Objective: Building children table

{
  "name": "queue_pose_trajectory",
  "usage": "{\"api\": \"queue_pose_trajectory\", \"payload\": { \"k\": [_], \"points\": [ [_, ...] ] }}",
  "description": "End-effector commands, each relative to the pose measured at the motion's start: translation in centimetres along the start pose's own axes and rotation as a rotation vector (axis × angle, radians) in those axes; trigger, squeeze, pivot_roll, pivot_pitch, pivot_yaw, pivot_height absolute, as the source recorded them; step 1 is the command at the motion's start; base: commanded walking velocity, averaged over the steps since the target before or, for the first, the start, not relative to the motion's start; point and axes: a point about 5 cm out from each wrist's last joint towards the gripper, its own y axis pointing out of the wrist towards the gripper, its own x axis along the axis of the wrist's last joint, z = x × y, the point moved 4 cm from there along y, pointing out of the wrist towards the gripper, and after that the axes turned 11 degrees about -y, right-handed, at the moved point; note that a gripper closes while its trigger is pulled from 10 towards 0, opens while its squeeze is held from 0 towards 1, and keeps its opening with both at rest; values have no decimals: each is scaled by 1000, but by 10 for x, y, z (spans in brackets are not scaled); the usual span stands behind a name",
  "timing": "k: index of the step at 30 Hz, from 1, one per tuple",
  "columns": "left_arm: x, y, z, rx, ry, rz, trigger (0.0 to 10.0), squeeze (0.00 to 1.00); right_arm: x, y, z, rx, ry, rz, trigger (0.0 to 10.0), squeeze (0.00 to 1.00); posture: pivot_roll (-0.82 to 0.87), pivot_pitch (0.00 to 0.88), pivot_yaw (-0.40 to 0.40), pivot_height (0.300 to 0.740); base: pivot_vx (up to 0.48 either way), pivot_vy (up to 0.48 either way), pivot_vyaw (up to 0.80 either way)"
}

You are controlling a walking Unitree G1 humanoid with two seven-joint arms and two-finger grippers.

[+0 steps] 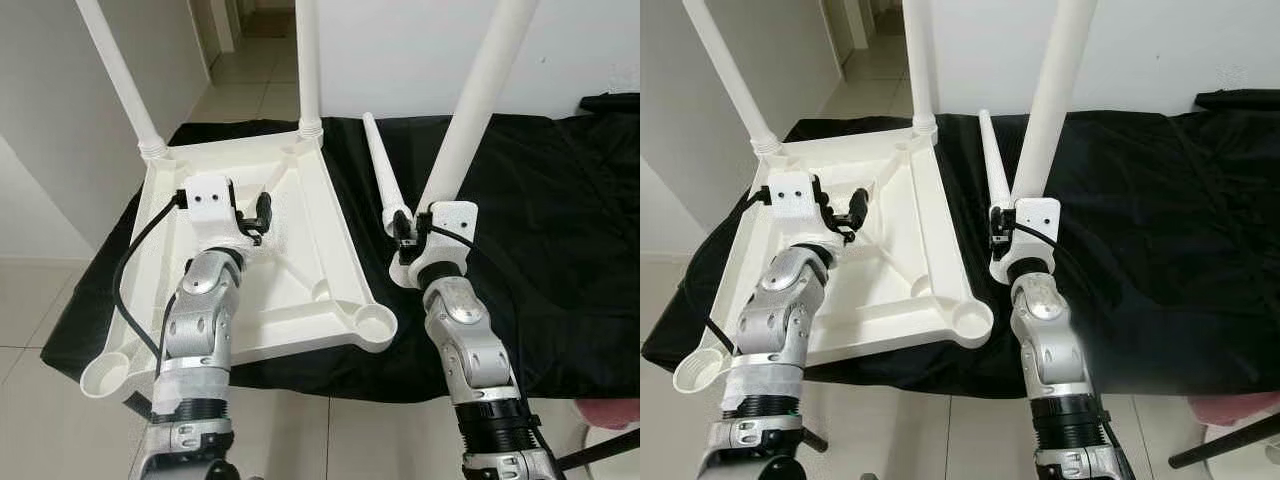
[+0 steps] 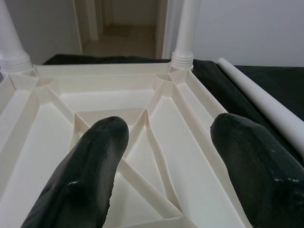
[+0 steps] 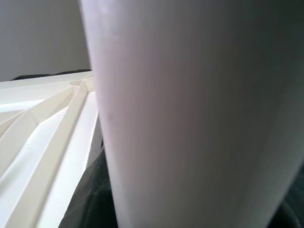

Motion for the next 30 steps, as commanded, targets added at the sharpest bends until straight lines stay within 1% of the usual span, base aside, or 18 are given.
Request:
{"api": "queue_pose_trajectory", "payload": {
  "k": [1,2,5,6,9,12,14,16,18,19,21,22,23,24,25,27,28,30],
  "points": [
    [-3,0,2,21,24,-5,10000,0,5,2,1,-1,2,-25,10000,0,-38,25,82,740,0,0,0],
    [1,-1,-1,11,15,-42,10000,0,4,2,1,2,3,-28,10000,0,-34,25,76,740,0,0,0],
    [4,-2,-6,-9,-7,-61,10000,0,5,1,1,4,4,-33,10000,0,-33,28,74,740,0,0,0],
    [2,-5,-8,-22,-12,-75,10000,0,5,1,1,6,6,-41,10000,0,-30,22,67,740,0,0,0],
    [-6,-9,-11,-31,-6,-72,10000,0,7,1,1,3,12,-64,10000,0,-18,14,63,740,0,0,0],
    [-6,-17,-18,-76,-11,-99,10000,0,14,-1,2,15,7,-100,10000,0,-10,22,58,740,0,0,0],
    [-8,-28,-26,-173,-39,-95,10000,0,10,-5,4,25,14,-95,10000,0,4,8,41,740,0,0,0],
    [-12,-38,-33,-274,-19,-77,10000,0,6,-6,7,42,10,-84,10000,0,5,6,42,740,0,0,0],
    [-18,-51,-37,-373,-2,-39,10000,0,9,-6,9,62,5,-97,10000,0,4,13,41,740,0,0,0],
    [-18,-51,-37,-373,-2,-39,10000,0,9,-6,9,62,5,-97,10000,0,4,13,41,740,0,0,0],
    [-33,-64,-40,-481,39,34,10000,0,8,-6,8,56,-2,-96,10000,0,1,0,37,740,0,0,0],
    [-33,-64,-40,-481,39,34,10000,0,8,-6,8,56,-2,-96,10000,0,1,0,37,740,0,0,0],
    [-46,-71,-40,-526,103,99,10000,0,8,-5,6,51,-10,-97,10000,0,1,0,37,740,0,0,0],
    [-46,-71,-40,-526,103,99,10000,0,8,-5,6,51,-10,-97,10000,0,1,0,37,740,0,0,0],
    [-57,-80,-41,-573,143,155,10000,0,8,-4,3,42,-17,-100,10000,0,1,2,45,740,0,0,0],
    [-69,-91,-43,-624,148,220,10000,0,8,-2,-3,27,-27,-101,10000,0,3,3,46,740,0,0,0],
    [-71,-94,-44,-639,135,234,10000,0,7,-2,-4,22,-29,-99,10000,0,3,3,46,740,0,0,0],
    [-77,-100,-44,-666,148,273,10000,0,6,-1,-5,14,-30,-96,10000,0,0,5,49,740,0,0,0]
  ]
}}
